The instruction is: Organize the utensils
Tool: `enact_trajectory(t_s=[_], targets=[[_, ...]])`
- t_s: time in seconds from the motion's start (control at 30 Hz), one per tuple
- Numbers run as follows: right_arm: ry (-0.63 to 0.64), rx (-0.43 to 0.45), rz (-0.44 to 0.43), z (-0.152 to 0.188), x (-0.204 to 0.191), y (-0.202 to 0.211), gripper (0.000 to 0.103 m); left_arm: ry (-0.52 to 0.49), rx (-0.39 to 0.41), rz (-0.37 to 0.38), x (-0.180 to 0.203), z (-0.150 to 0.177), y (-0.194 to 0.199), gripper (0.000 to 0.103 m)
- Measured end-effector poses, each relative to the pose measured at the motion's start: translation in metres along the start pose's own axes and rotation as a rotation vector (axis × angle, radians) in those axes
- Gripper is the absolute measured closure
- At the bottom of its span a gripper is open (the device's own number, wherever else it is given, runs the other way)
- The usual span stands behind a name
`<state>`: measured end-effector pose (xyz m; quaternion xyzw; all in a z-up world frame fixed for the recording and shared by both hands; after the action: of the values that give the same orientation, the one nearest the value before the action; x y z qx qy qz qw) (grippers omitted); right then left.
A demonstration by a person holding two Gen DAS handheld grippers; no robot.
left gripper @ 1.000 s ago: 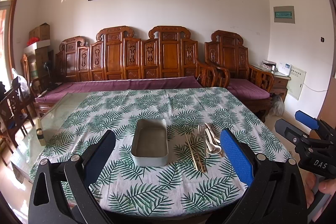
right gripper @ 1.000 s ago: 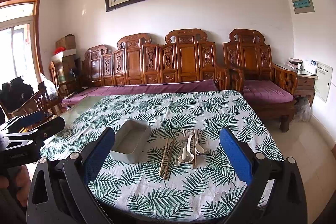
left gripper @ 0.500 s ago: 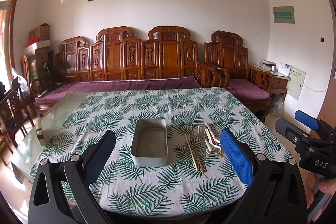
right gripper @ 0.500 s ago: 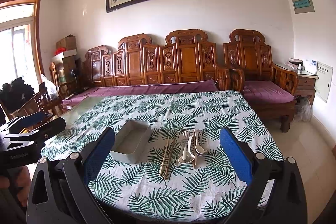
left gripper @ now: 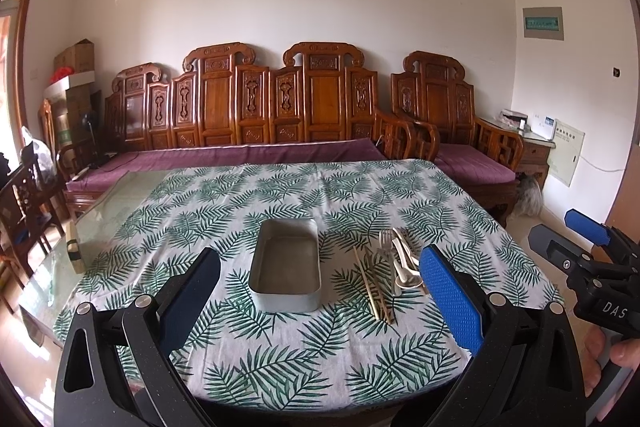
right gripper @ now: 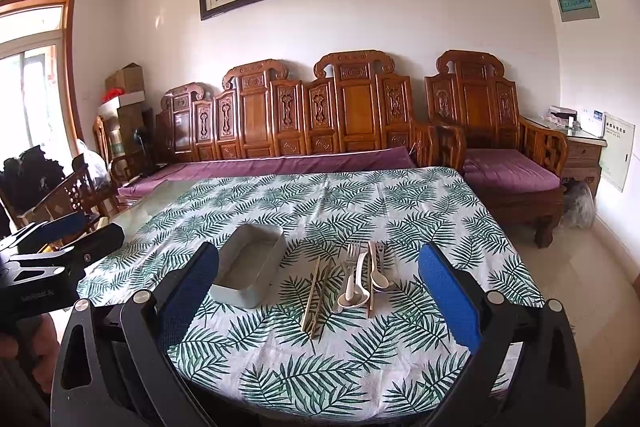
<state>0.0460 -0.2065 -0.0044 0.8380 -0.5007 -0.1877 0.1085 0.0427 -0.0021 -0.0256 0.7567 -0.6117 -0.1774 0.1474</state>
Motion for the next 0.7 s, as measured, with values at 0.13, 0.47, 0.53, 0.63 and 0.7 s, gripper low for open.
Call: enact_trajectory(t_s=[0.13, 0.47, 0.53, 0.63, 0.7], targets=[[-0.011, -0.034, -0.013, 0.008, 0.008, -0.015, 0.003, -0.004, -0.030, 0.024, 0.004, 0.007, -0.016, 0.006], [-0.014, -0.104, 0.016, 0.031, 0.030, -0.055, 0.003, -0.050, -0.112, 0.050, 0.017, 0.032, -0.063, 0.006], [-0.020, -0.127, 0.015, 0.034, 0.037, -0.068, 0.003, -0.056, -0.125, 0.057, 0.019, 0.034, -0.071, 0.006], [-0.012, -0.150, 0.017, 0.036, 0.045, -0.084, 0.003, -0.083, -0.140, 0.069, 0.027, 0.034, -0.085, 0.006], [-0.002, -0.164, 0.019, 0.036, 0.049, -0.093, 0.003, -0.097, -0.147, 0.075, 0.031, 0.033, -0.091, 0.006]])
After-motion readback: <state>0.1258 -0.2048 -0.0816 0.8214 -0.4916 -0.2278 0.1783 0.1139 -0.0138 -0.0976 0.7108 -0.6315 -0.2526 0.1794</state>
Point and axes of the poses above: each gripper's, at about its wrist camera, not at the fingertips, and y roughly against the way its jaws point, x to its right, z to its underside, the point moved 4 cm from there along -y, roughly the way its jaws point, and after that the axes turned 12 degrees about -z, right-handed, at the moved point
